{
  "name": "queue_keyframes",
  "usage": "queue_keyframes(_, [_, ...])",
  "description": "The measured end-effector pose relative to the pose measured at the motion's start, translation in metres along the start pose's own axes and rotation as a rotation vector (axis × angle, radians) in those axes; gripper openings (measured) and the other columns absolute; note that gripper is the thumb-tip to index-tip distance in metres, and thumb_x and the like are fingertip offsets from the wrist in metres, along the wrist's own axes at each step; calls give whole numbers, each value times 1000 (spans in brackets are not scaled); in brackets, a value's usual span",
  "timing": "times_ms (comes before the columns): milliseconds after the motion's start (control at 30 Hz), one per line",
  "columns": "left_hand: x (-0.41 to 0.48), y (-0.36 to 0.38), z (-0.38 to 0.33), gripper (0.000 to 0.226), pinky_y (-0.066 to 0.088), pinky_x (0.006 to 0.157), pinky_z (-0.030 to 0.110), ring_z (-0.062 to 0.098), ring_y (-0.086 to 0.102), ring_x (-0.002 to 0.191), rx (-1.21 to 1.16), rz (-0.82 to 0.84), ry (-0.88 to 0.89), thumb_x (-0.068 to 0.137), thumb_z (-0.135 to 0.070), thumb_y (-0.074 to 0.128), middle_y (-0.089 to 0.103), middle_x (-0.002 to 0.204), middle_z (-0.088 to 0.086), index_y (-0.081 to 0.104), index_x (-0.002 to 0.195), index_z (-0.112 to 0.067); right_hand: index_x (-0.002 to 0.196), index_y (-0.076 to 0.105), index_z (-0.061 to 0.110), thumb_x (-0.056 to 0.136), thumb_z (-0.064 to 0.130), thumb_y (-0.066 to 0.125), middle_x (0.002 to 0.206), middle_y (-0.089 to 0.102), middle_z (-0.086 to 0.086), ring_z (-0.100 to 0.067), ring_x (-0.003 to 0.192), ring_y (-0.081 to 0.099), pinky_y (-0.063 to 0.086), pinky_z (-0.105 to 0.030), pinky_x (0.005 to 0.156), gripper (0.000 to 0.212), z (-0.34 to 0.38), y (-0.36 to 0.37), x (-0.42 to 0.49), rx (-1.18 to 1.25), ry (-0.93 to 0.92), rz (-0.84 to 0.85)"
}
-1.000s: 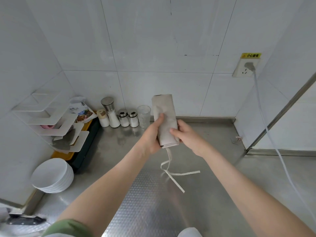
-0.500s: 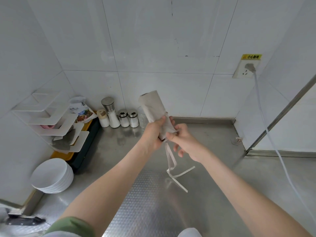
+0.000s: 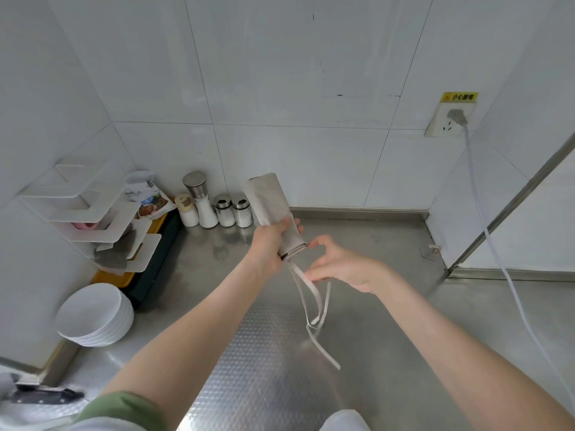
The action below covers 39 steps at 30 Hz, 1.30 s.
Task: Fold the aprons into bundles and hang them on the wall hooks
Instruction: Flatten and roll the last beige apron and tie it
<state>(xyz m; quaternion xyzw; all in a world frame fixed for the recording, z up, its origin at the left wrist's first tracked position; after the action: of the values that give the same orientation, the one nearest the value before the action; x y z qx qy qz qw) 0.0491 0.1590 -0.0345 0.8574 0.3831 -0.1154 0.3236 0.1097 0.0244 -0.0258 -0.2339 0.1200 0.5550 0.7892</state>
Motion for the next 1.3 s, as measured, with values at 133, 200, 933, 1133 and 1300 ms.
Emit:
queue_keyframes(133, [0,-1,-2,9,55,72,39,19,66,78,2,-8,9,97,-7,54,67,85,6,61,92,-4,131,20,21,85,-9,62,80,58,-9,-27,80,68,53,-34,90,69,0,10,0,255,-37,117])
queue_keyframes(200, [0,-1,-4,7,55,71,38,18,66,77,10,-6,16,97,-7,54,68,84,6,60,94,-5,132,20,21,85,-11,60,75,53,-7,-23,59,62,57,-37,74,69,4,12,-2,300,-28,140])
queue_keyframes(933, [-31,-13,-4,62,52,76,33,22,63,77,658,858,-473,72,-48,79,65,88,9,57,111,-5,86,66,17,91,6,58,79,60,7,-3,71,50,38,-17,69,15,39,-72,9,-81,-377,-369])
queue_keyframes(1133, [-33,-15,-5,78,54,73,30,21,64,76,515,863,-567,68,-55,79,64,88,11,52,118,-1,80,64,15,91,3,58,81,65,6,-7,78,56,42,-16,74,17,29,-74,11,84,-434,-377])
queue_keyframes(1300, [-34,-10,-7,69,53,71,31,21,65,73,449,877,-479,73,-34,81,66,85,10,50,124,0,76,60,12,91,-4,53,74,61,3,-7,71,52,40,-18,69,23,18,-70,17,255,-427,-396])
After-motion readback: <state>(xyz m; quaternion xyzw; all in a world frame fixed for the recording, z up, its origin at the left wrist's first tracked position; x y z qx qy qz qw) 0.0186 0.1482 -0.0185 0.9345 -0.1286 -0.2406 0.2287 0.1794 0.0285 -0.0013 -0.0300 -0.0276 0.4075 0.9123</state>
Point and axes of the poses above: each hand's wrist, its own x-axis towards the middle knuckle, its own y-axis out of the palm, z = x × y, the point moved 3 cm from there along x, towards the middle knuckle
